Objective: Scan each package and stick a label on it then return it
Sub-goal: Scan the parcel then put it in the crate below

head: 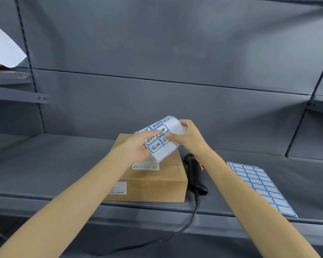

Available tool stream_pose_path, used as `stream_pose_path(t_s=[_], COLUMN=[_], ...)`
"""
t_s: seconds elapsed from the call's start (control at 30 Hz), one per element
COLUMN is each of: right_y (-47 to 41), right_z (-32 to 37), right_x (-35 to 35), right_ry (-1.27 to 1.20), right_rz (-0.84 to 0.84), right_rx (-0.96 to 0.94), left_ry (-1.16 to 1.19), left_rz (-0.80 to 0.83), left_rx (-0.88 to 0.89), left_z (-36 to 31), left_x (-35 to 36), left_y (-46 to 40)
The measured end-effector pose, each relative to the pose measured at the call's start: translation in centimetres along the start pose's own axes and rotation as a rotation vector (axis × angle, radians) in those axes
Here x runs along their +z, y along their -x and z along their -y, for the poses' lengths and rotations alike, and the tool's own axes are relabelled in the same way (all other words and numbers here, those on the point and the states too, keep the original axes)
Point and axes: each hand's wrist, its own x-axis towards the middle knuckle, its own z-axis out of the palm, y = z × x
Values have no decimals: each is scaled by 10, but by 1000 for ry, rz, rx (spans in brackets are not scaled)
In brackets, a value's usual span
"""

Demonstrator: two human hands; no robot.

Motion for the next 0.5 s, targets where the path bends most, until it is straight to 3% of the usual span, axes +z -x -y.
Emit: stream_pose_path(t_s=[0.2,0.37,0.5], right_y=[2,-2,-1], right_z=[-9,-10,-7], right_x=[8,12,13], right_ry=[452,497,392], right_rz=[-296,-291,-266], right_rx=[-235,-270,-285], left_ry=[69,85,77], left_rz=[-137,-124,-101], left_rx=[56,53,69], left_z=[-1,-1,0], left_x=[-5,-3,0], left_y=[-7,-9,-9])
